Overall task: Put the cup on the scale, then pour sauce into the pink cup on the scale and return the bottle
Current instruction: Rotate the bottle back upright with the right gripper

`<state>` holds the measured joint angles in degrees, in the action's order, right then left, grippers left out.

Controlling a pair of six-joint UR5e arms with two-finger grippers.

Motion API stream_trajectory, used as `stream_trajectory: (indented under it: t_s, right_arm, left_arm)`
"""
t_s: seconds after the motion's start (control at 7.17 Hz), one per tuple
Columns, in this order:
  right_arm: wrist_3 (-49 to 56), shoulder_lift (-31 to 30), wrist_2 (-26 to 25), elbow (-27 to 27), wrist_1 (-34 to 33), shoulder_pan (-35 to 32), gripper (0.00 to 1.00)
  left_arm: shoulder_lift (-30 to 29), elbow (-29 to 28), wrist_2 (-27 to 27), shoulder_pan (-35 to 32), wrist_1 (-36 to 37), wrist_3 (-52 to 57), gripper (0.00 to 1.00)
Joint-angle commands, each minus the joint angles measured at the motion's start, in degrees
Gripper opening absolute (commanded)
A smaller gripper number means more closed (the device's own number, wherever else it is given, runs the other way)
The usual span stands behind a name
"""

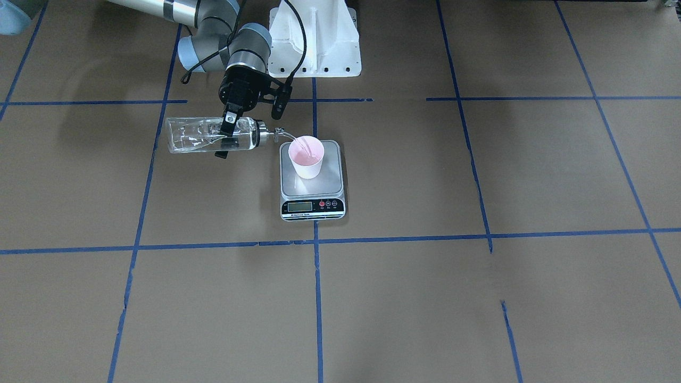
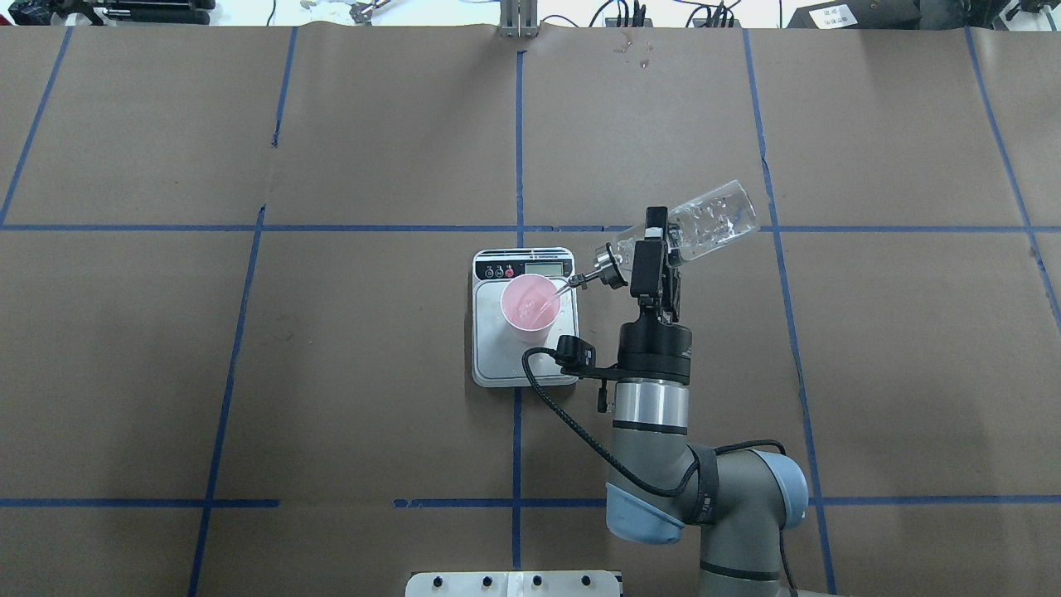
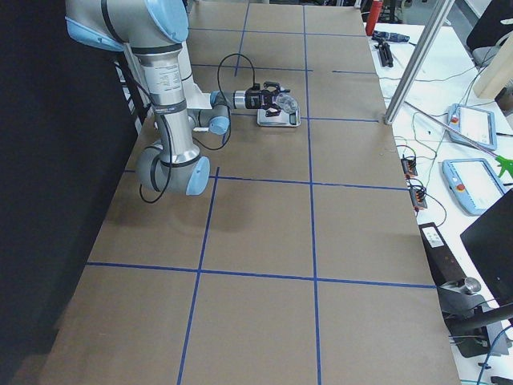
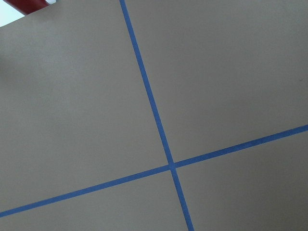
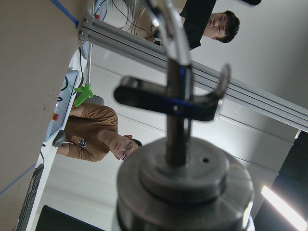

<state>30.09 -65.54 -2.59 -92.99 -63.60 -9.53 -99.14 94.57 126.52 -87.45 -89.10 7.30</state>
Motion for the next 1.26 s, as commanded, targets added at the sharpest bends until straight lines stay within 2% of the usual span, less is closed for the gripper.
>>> stream_trajectory:
  t_s: [0.0,0.42,0.84,1.12]
  right_arm:
    - [-0.47,-0.02,1.35,0.18,4.77,0.04,0.0]
    - [-4.85,-0.11,5.65,0.62,9.36,0.04,0.0]
    - [-14.77,-0.11,8.9,0.62,9.55,0.04,0.0]
    - [-26.18,-0.02,11.72,0.62,9.55,0.04,0.0]
  left_arm:
    - [-0.17,0.09,0.04,0.0,0.07,0.0,1.0]
    - [-0.26,0.44,0.04,-0.17,0.24,0.0,1.0]
    - [-0.26,0.62,0.04,-0.44,0.33,0.0,1.0]
    - [-0.18,0.62,0.04,-0.44,0.25,0.0,1.0]
